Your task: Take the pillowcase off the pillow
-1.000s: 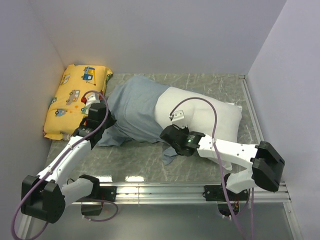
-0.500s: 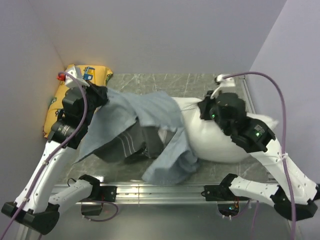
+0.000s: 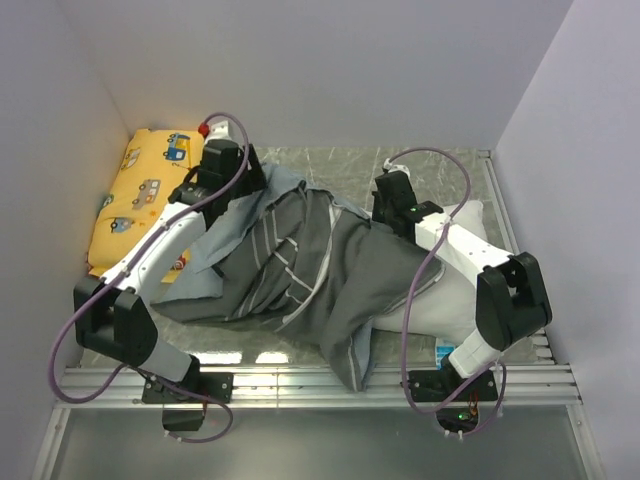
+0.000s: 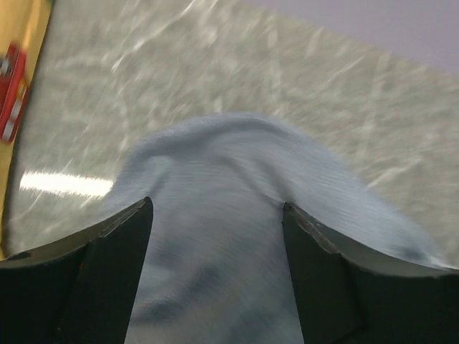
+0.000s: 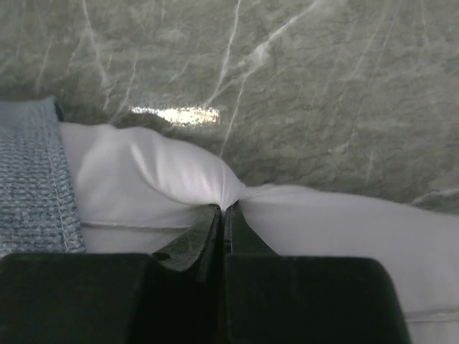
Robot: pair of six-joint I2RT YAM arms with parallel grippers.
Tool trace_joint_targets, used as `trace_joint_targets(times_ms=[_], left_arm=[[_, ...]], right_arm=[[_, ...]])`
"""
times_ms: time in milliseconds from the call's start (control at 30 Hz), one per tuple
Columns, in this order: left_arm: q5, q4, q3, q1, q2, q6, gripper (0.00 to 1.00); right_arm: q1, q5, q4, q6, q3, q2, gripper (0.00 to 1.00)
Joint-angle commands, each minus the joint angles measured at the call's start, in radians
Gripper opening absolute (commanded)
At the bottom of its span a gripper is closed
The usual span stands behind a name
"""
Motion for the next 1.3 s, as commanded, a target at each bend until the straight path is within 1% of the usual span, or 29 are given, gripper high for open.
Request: trace_joint_targets(times_ms=[0, 67, 167, 267, 300, 367, 400, 500, 567, 633, 667, 700, 733, 767, 800, 833, 867, 933, 967, 1000, 1067, 1100, 1167, 1200, 1267], left_arm=[[0.076, 0.08, 0.137, -0.011, -0.102, 0.064, 0.79], [0.088, 0.055, 0.152, -0.014, -0.128, 0.069, 0.81], [0.085, 0.052, 0.101, -0.057, -0.189, 0.064, 0.82], [0.046, 0.055, -0.007, -0.147, -0.246, 0.055, 0.82], [0.038, 0.057, -0.069, -0.198, -0.257, 0.038, 0.82], [0.039, 0.089, -0.136, -0.25, -0.283, 0.028, 0.82], [0.035, 0.093, -0.188, -0.296, -0.286, 0.012, 0.83], [0.029, 0.135, -0.266, -0.363, -0.288, -0.006, 0.83], [0.027, 0.17, -0.317, -0.374, -0.285, -0.026, 0.83], [0.007, 0.173, -0.326, -0.376, -0.28, -0.038, 0.79], [-0.005, 0.17, -0.325, -0.376, -0.272, -0.048, 0.75], [-0.023, 0.149, -0.319, -0.376, -0.268, -0.055, 0.62], [-0.097, 0.132, -0.308, -0.374, -0.263, -0.063, 0.52], [-0.137, 0.112, -0.28, -0.374, -0.254, -0.08, 0.4], [-0.187, 0.066, -0.265, -0.37, -0.252, -0.089, 0.18], [-0.258, 0.052, -0.251, -0.364, -0.251, -0.097, 0.09], [-0.292, 0.037, -0.236, -0.353, -0.258, -0.112, 0.02], [-0.321, 0.009, -0.234, -0.277, -0.281, -0.132, 0.01], [-0.32, 0.011, -0.255, -0.241, -0.322, -0.144, 0.0], [-0.305, 0.014, -0.272, -0.144, -0.349, -0.152, 0.0], [-0.234, 0.037, -0.332, -0.027, -0.428, -0.181, 0.01], [-0.199, 0.047, -0.352, 0.092, -0.453, -0.189, 0.0], [-0.116, 0.063, -0.393, 0.193, -0.499, -0.207, 0.0], [-0.096, 0.064, -0.4, 0.263, -0.502, -0.215, 0.0], [-0.071, 0.067, -0.407, 0.31, -0.502, -0.219, 0.01]], right_arm=[[0.017, 0.02, 0.033, 0.02, 0.009, -0.014, 0.0], [0.017, 0.029, 0.028, 0.019, 0.023, -0.011, 0.0], [0.017, 0.034, 0.028, 0.019, 0.037, -0.015, 0.0], [0.017, 0.032, 0.025, 0.019, 0.044, -0.015, 0.0], [0.017, 0.032, 0.023, 0.019, 0.043, -0.017, 0.0], [0.017, 0.032, 0.025, 0.019, 0.038, -0.026, 0.0], [0.017, 0.035, 0.028, 0.019, 0.032, -0.027, 0.0], [0.015, 0.038, 0.026, 0.017, 0.026, -0.038, 0.0], [0.015, 0.043, 0.029, 0.016, 0.023, -0.046, 0.0], [0.017, 0.051, 0.022, 0.014, 0.026, -0.049, 0.0], [0.015, 0.054, 0.02, 0.014, 0.027, -0.049, 0.0], [0.015, 0.063, 0.016, 0.013, 0.03, -0.05, 0.0], [0.014, 0.069, 0.011, 0.014, 0.033, -0.055, 0.0], [0.006, 0.074, 0.006, 0.014, 0.04, -0.055, 0.0], [0.0, 0.078, -0.001, 0.011, 0.043, -0.063, 0.0], [-0.008, 0.084, -0.004, 0.01, 0.044, -0.066, 0.0], [-0.028, 0.086, -0.007, 0.01, 0.049, -0.07, 0.0], [-0.058, 0.077, -0.017, 0.008, 0.053, -0.09, 0.0], [-0.083, 0.074, -0.02, 0.008, 0.05, -0.098, 0.0], [-0.097, 0.072, -0.024, 0.008, 0.049, -0.113, 0.0], [-0.121, 0.08, -0.03, 0.01, 0.046, -0.127, 0.0], [-0.144, 0.077, -0.032, 0.01, 0.041, -0.138, 0.0], [-0.172, 0.072, -0.036, 0.017, 0.037, -0.147, 0.0], [-0.195, 0.072, -0.041, 0.027, 0.033, -0.155, 0.0], [-0.216, 0.061, -0.041, 0.037, 0.027, -0.162, 0.0]])
